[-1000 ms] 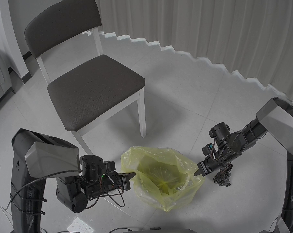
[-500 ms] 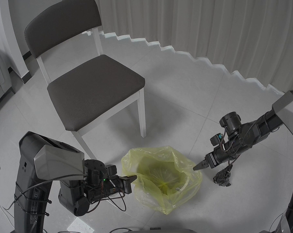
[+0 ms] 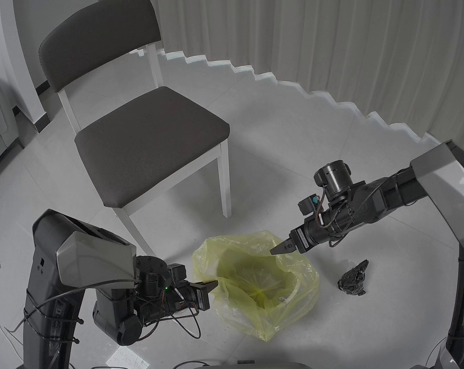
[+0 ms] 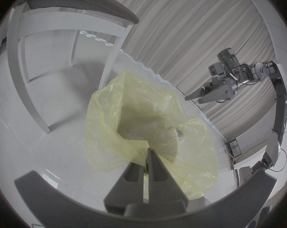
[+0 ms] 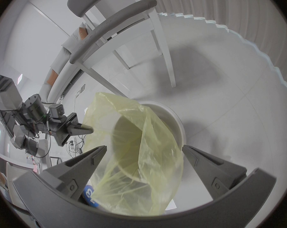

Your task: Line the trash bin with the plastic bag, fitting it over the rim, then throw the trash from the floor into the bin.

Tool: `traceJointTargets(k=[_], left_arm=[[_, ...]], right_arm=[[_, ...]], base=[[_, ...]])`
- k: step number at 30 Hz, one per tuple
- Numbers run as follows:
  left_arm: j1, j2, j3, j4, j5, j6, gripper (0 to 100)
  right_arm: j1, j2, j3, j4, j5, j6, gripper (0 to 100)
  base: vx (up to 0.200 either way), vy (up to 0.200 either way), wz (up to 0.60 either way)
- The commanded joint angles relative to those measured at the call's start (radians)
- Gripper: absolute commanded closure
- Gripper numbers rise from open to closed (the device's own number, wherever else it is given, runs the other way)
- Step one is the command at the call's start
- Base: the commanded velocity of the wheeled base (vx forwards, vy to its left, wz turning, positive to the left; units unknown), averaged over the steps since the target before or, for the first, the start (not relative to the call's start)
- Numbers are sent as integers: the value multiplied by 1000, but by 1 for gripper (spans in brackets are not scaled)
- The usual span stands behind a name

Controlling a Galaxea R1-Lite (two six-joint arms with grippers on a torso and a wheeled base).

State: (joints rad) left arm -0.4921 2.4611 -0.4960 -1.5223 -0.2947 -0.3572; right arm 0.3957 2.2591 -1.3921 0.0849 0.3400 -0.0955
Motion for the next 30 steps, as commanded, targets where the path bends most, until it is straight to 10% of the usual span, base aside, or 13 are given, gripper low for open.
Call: traceJointTargets(k=[1,5,6,13,14,30], left_arm=[[-3,4,14,-33,2,1,100],[-5,13,33,-48,2,3,100],[-5,13,33,-48,2,4,0],[1,18,23,-48,2,3,0],[4,21,22,-48,2,3,0],[44,-42,10,-48,8,4,0]], right_arm=[[18,126,-99,4,-7,-1,0],[20,192,-165,6,-27,-6,0],[20,204,-177,7,-27,-9,0],[23,241,-219,19,-64,-23,0],[21,241,-220,21,-67,-27,100],[-17,166,-251,59,-110,-38,100]], base=[[0,0,0],[0,0,0],[0,0,0],[0,0,0],[0,0,0],[0,0,0]])
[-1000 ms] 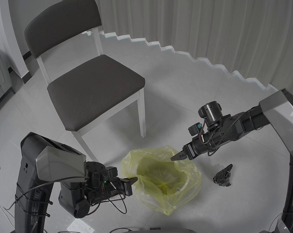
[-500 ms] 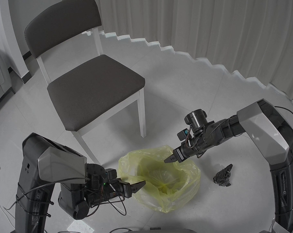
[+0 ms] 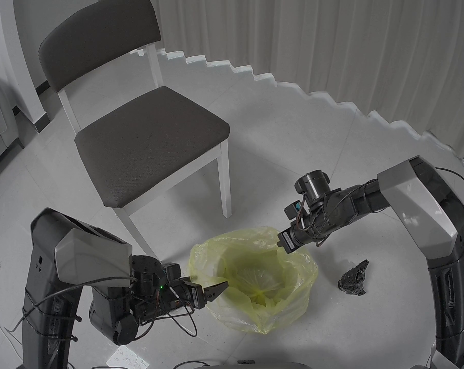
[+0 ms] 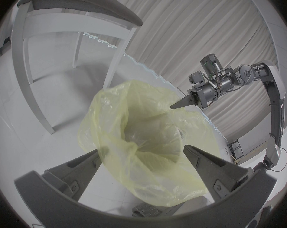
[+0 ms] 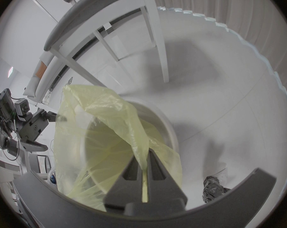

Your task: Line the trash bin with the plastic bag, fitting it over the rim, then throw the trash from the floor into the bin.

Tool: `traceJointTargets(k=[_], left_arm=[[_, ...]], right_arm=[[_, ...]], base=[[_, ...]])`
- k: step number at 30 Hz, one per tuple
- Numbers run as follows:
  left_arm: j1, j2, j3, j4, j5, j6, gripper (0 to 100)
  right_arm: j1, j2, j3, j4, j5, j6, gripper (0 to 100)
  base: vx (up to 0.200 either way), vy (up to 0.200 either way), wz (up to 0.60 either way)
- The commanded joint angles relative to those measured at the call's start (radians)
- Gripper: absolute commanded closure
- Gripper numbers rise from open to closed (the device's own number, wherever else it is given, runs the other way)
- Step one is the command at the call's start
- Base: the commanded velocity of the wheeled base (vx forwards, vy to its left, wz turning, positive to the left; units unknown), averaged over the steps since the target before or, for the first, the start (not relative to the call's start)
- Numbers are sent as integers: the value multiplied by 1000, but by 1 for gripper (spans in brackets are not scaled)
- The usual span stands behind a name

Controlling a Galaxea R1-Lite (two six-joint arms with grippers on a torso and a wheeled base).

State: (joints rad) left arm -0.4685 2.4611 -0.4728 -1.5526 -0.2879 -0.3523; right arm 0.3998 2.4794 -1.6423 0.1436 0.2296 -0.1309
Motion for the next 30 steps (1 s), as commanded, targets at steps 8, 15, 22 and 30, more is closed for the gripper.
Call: traceJointTargets(k=[8,15,22,30], left_arm=[[31,-53,-43,-18,1,-2,0],[33,-44,-61,-18,1,-2,0],[39,-39,-61,-18,10,-2,0],[42,1,-79,-17,29,0,0]], right_arm=[[-56,-77,-20,22,-3,-13,100],[-75,-112,-19,24,-13,-12,100],[-75,-85,-27,14,-13,-13,100],[-81,21,-59,11,-13,-13,100]], base=[[0,0,0],[0,0,0],[0,0,0],[0,0,0]])
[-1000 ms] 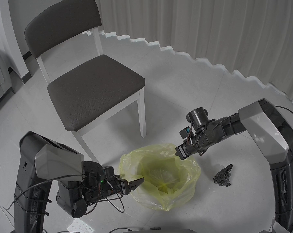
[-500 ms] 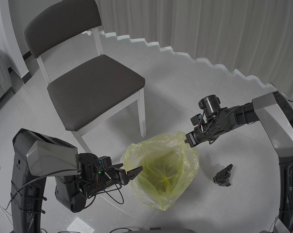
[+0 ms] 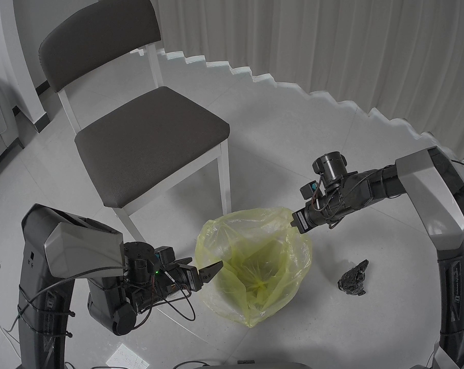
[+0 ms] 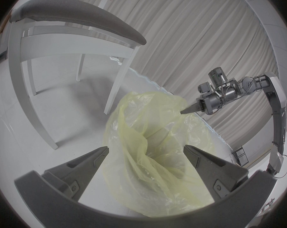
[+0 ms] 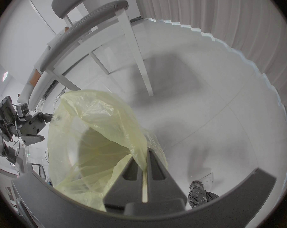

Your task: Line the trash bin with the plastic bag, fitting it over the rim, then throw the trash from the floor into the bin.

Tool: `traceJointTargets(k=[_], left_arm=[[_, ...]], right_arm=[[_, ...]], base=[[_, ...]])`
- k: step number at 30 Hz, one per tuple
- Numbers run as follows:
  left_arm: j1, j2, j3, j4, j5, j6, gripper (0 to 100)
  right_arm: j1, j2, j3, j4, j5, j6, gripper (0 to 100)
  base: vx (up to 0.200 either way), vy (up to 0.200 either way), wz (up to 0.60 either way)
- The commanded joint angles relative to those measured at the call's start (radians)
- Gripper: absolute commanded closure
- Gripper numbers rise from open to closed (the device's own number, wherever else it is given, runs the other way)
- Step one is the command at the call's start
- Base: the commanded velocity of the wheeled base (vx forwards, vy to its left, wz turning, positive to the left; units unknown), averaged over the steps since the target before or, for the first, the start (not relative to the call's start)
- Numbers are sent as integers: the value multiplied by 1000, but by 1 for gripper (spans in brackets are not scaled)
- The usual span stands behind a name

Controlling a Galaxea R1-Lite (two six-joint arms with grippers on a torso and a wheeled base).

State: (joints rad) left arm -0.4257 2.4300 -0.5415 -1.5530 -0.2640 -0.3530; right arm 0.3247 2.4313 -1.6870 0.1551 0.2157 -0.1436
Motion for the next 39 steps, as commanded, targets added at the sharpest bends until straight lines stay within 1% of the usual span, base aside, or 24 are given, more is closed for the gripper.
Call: traceJointTargets(k=[1,8,15,17,20,23,24,25,26,28,29,34,37,39], left_arm=[[-2,41,-17,-18,6,0,0],[-5,101,-64,-15,11,0,0],[-1,110,-107,-4,11,2,0],[1,101,-137,30,11,0,0],[1,86,-192,116,14,2,0],[2,83,-255,200,28,6,0],[2,83,-262,209,29,8,0],[4,84,-302,252,49,16,0],[5,84,-324,274,65,17,0],[13,84,-365,315,86,19,0],[13,84,-365,315,86,19,0],[30,103,-462,422,97,25,0],[35,124,-494,455,112,32,0],[38,132,-502,453,118,34,0]], right_arm=[[-6,78,-14,0,1,-2,100],[-16,150,-31,-2,1,-4,100],[-26,196,-56,-6,-9,1,100],[-26,201,-62,-6,-18,2,100],[-24,198,-65,-6,-22,6,100],[-22,190,-62,-6,-22,9,100],[-22,190,-60,-5,-22,9,100],[-22,184,-57,-2,-24,7,100],[-22,176,-54,3,-24,7,0],[-24,157,-39,4,-22,7,0],[-24,157,-39,4,-22,7,0],[-24,112,0,-2,-21,10,0],[-24,95,15,-2,-21,10,0],[-24,91,23,-2,-21,10,0]], base=[[0,0,0],[0,0,0],[0,0,0],[0,0,0],[0,0,0],[0,0,0],[0,0,0],[0,0,0],[0,0,0],[0,0,0],[0,0,0],[0,0,0],[0,0,0],[0,0,0]])
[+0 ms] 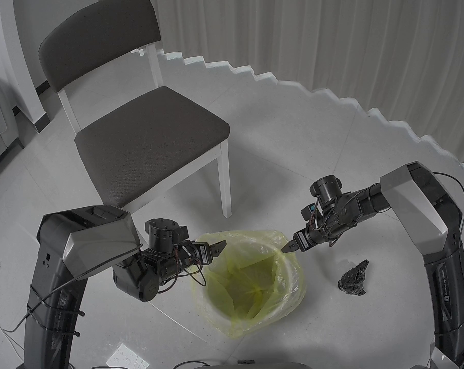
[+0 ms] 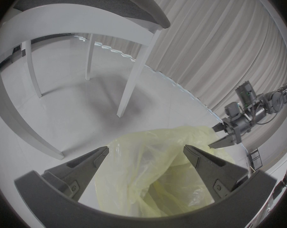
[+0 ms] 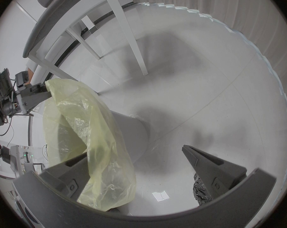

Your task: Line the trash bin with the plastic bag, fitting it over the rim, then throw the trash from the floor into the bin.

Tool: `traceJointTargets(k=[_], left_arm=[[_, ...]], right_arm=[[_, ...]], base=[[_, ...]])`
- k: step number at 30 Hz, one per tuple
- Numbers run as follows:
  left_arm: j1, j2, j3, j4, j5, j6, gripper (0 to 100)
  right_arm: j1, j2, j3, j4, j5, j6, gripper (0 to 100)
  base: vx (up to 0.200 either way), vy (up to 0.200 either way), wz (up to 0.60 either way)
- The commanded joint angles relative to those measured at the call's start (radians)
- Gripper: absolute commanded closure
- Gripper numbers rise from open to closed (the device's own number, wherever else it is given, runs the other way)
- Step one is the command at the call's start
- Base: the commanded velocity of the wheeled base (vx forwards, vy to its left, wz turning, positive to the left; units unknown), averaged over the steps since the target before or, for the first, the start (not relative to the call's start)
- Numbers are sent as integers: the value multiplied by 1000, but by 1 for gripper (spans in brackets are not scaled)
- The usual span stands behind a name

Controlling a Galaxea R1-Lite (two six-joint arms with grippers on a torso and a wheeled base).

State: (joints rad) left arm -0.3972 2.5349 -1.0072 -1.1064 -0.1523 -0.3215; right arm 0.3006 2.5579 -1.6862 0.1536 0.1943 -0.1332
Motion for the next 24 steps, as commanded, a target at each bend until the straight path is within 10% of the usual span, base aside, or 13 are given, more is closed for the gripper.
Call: traceJointTargets(k=[1,20,21,24], left_arm=[[11,36,-45,5,13,2,0],[18,91,-131,62,16,5,0],[20,99,-146,72,16,5,100],[20,111,-188,102,16,4,100]], right_arm=[[0,-44,34,0,1,-3,0],[-40,-74,65,-2,4,-2,0],[-44,-76,66,-2,4,-2,0],[-54,-74,71,-2,4,-5,0]], base=[[0,0,0],[0,0,0],[0,0,0],[0,0,0]])
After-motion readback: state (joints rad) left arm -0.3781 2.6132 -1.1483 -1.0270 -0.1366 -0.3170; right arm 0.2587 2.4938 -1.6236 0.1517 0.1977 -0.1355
